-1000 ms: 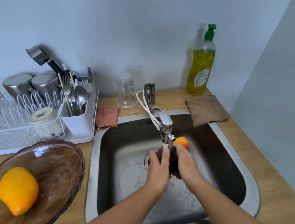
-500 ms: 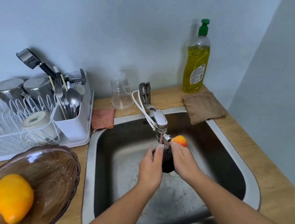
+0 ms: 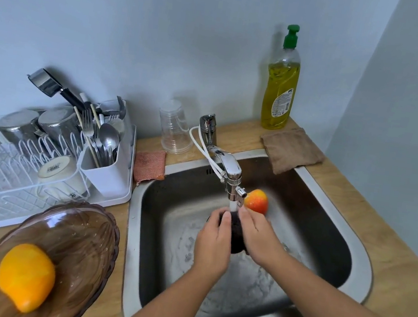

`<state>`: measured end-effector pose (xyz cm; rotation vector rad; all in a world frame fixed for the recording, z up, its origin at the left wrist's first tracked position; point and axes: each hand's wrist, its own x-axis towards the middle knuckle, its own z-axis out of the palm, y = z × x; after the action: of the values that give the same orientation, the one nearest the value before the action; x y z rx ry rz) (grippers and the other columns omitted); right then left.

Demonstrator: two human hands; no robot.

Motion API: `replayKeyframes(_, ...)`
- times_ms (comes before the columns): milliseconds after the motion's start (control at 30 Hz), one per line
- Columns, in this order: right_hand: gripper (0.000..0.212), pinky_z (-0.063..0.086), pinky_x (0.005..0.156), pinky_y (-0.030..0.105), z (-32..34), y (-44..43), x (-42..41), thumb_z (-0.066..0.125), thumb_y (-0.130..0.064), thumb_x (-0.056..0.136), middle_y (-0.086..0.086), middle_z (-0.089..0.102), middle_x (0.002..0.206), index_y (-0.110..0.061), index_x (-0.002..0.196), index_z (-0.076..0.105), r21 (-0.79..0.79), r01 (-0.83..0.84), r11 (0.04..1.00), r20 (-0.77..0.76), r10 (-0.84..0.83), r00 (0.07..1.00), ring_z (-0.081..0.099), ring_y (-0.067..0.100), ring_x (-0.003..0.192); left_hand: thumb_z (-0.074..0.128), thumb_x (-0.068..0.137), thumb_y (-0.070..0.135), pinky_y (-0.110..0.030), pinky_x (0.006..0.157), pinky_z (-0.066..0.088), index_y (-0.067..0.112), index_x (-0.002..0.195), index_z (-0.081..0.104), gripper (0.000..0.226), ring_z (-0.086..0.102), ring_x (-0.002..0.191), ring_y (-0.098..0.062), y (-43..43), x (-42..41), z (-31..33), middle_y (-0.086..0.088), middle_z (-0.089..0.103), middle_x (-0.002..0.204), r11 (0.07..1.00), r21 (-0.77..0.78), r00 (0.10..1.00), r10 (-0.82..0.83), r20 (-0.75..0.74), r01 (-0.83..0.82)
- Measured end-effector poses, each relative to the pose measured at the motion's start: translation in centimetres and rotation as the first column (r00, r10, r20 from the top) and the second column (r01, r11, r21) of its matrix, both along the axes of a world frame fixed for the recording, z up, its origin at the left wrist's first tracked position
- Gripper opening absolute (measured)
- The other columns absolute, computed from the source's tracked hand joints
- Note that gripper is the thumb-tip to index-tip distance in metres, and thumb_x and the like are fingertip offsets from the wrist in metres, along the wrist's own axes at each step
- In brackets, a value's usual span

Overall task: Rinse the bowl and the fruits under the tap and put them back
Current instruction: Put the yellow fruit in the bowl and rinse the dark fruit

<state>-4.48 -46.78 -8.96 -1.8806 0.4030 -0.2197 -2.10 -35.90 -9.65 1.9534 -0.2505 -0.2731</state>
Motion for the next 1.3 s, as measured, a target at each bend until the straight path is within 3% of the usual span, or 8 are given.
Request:
replayKeyframes(200,0.036,0.046,0.076,0.031,0.3,0.2,0.3,0.035,-0.023,0.098,-0.005,0.063,0.078,-0.025,0.073,0.060,0.063,0.094,0.994,-0.057,-0.090,0.994,0.059,0.014,0.082,0.025,0.096,0.047,-0.017,0.089,0.038,0.034,0.134,0.043,0.044,0.050,0.111,-0.001,0.6,-1.6,-1.2,0.013,0.053,0.126,0.986,0.142,0.968,-0.115,0.224,0.084)
replayKeyframes(433,0.038,0.034,0.107,0.026,-2.2,2.6,-1.3,0.031,-0.035,0.100,-0.011,0.047,0.133,-0.031,0.137,0.039,0.040,-0.019,0.999,0.026,0.018,1.000,0.044,0.006,0.124,0.023,0.104,0.031,-0.026,0.101,0.041,0.040,0.124,0.048,0.034,0.052,0.115,-0.008,-0.1,-0.4,-0.4,0.010,0.057,0.125,0.984,-0.154,0.993,0.072,-0.094,-0.086)
replayKeyframes(533,0.034,0.038,0.098,0.020,-2.3,2.0,-1.5,0.027,-0.034,0.100,-0.006,0.055,0.125,-0.030,0.125,0.050,0.102,0.019,0.995,0.056,-0.025,0.998,0.051,0.008,0.116,0.020,0.103,0.037,-0.039,0.108,0.030,0.051,0.135,0.034,0.037,0.038,0.120,-0.009,-0.1,-1.9,-1.3,0.021,0.044,0.130,0.998,0.062,0.998,0.024,-0.062,-0.020)
replayKeyframes(767,0.031,0.040,0.090,0.009,-1.9,1.8,-1.8,0.029,-0.022,0.102,-0.017,0.061,0.111,-0.030,0.114,0.057,0.199,0.010,0.980,0.065,-0.023,0.998,0.054,-0.014,0.103,0.033,0.101,0.027,-0.031,0.113,0.034,0.030,0.124,0.056,0.033,0.047,0.124,-0.004,0.2,0.8,0.0,0.010,0.056,0.130,0.985,-0.014,0.984,-0.171,0.045,0.172)
replayKeyframes(867,0.032,0.045,0.092,0.025,-2.5,2.0,-1.9,0.030,-0.031,0.098,-0.010,0.066,0.107,-0.032,0.109,0.060,0.176,0.057,0.983,0.042,-0.065,0.997,0.060,0.003,0.104,0.035,0.103,0.023,-0.029,0.111,0.035,0.037,0.117,0.054,0.028,0.048,0.118,0.004,0.5,1.1,0.5,0.012,0.057,0.123,0.977,-0.029,0.977,-0.212,0.024,0.212)
replayKeyframes(1000,0.032,0.046,0.075,0.024,-1.1,0.5,-0.6,0.030,-0.019,0.100,-0.001,0.064,0.093,-0.019,0.098,0.062,0.177,0.187,0.966,-0.033,-0.184,0.982,0.059,0.013,0.088,0.030,0.103,0.027,0.007,0.101,0.006,0.036,0.145,0.021,0.044,0.010,0.134,0.016,0.3,-2.3,-0.3,0.019,0.013,0.150,0.950,0.121,0.939,-0.306,0.155,0.289)
replayKeyframes(1100,0.032,0.044,0.059,0.013,-0.7,0.1,-0.8,0.030,-0.017,0.099,0.000,0.062,0.089,-0.013,0.100,0.062,0.250,0.195,0.949,-0.065,-0.185,0.981,0.056,0.008,0.081,0.029,0.100,0.040,0.006,0.099,-0.005,0.039,0.146,-0.004,0.057,-0.016,0.134,0.019,0.4,-3.4,-1.0,0.022,-0.015,0.153,0.937,0.173,0.928,-0.331,0.170,0.302)
replayKeyframes(1300,0.029,0.049,0.082,0.020,-0.8,0.8,-2.0,0.032,-0.024,0.101,-0.009,0.064,0.104,-0.027,0.108,0.060,0.290,0.010,0.957,0.002,-0.011,1.000,0.059,0.002,0.096,0.036,0.092,0.055,-0.025,0.110,0.033,0.025,0.142,0.038,0.058,0.041,0.131,-0.006,0.7,-0.6,-1.0,0.007,0.045,0.141,0.971,-0.018,0.969,-0.237,0.071,0.239)
